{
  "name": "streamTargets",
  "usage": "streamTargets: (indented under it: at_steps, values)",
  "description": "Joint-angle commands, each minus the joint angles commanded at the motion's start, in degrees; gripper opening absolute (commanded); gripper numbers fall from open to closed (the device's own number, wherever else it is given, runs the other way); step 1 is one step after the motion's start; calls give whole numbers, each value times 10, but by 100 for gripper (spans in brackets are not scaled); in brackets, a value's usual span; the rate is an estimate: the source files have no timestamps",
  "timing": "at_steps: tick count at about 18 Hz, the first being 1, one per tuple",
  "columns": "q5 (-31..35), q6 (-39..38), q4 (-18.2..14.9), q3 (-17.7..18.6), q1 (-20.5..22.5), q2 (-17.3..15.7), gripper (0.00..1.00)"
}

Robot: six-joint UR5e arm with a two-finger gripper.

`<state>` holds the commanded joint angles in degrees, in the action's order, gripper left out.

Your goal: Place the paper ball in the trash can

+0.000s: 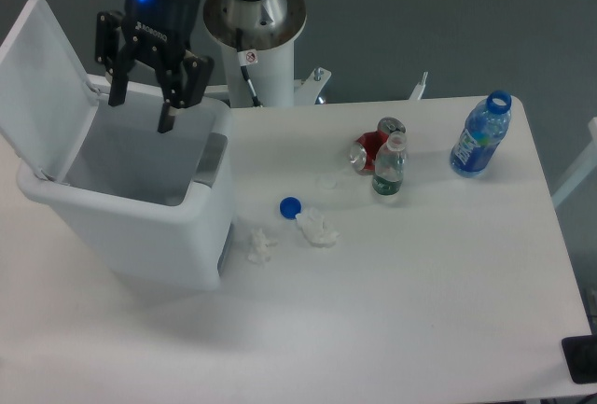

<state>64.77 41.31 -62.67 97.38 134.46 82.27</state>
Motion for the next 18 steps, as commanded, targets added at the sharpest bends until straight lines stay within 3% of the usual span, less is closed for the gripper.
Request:
streamTargets:
  at_steps: [5,9,18]
  values:
    - [23,1,1,-13,51,4,100]
    - [75,10,0,-33,63,26,100]
    - [170,111,-1,-23,88,61,100]
